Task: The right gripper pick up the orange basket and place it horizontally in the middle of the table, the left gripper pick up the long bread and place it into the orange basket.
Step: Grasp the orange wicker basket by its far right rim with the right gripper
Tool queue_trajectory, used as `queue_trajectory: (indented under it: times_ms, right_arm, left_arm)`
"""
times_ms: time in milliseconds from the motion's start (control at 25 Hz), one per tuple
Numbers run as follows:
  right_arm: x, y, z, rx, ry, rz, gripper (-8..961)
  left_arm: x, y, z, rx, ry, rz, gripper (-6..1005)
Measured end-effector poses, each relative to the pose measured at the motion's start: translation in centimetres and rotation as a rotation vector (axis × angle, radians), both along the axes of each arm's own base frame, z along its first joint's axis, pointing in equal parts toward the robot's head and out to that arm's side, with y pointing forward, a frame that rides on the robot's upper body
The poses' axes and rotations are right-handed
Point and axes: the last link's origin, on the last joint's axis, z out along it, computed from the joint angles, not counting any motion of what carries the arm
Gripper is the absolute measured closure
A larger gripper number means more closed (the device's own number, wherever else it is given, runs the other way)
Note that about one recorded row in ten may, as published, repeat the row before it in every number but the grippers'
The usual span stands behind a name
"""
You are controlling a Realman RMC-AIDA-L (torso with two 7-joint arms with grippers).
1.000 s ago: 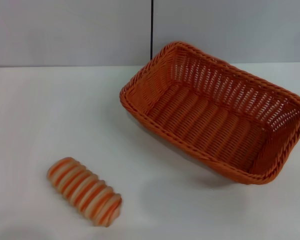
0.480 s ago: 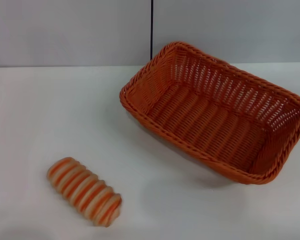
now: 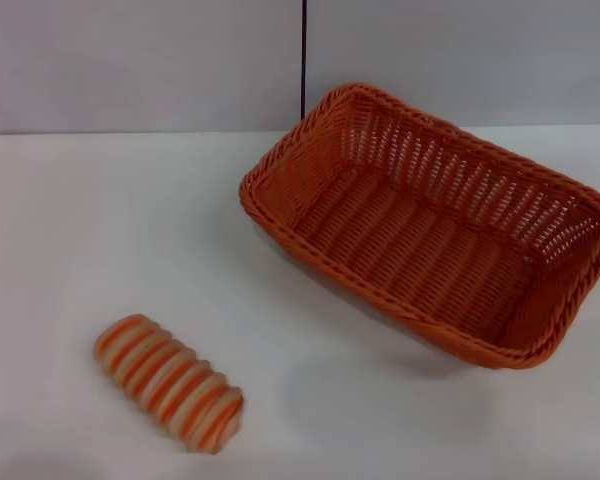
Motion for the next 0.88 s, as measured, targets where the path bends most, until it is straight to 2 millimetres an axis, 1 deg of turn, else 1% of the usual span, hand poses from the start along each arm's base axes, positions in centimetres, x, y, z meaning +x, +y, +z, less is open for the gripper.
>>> queue_trajectory:
  times_ms: [120, 160, 200, 240, 320, 440, 600, 880]
  right_arm:
    - [-0.9, 1.1, -1.7, -0.076, -0.073, 0.011, 184]
    - [-1.1, 1.4, -2.2, -0.089, -0.081, 0.013, 184]
    - [-1.1, 1.4, -2.2, -0.089, -0.081, 0.013, 184]
    - [-1.4, 1.9, -2.9, -0.115, -0.091, 0.014, 184]
    - [-1.5, 2.1, -3.3, -0.13, -0.097, 0.013, 184]
    - [-1.6, 2.8, -4.9, -0.18, -0.123, 0.018, 185]
    - [-1.6, 3.0, -6.6, -0.213, -0.153, 0.038, 185]
    - [-1.6, 3.1, -7.8, -0.22, -0.152, 0.063, 186]
  left_arm:
    - [-0.1, 0.0, -0.1, -0.004, -0.005, 0.002, 180]
    - [-0.1, -0.1, -0.1, -0.007, -0.01, 0.001, 180]
    - [-0.1, -0.1, -0.1, -0.007, -0.01, 0.001, 180]
    - [-0.1, -0.1, -0.1, -0.007, -0.01, 0.001, 180]
    - [0.0, -0.1, -0.3, -0.022, -0.019, -0.005, 180]
    - [-0.1, -0.1, -0.3, -0.03, -0.02, -0.007, 180]
    - [-0.2, -0.4, -0.4, -0.034, -0.02, -0.001, 181]
    - [-0.2, -0.3, -0.4, -0.037, -0.021, -0.001, 181]
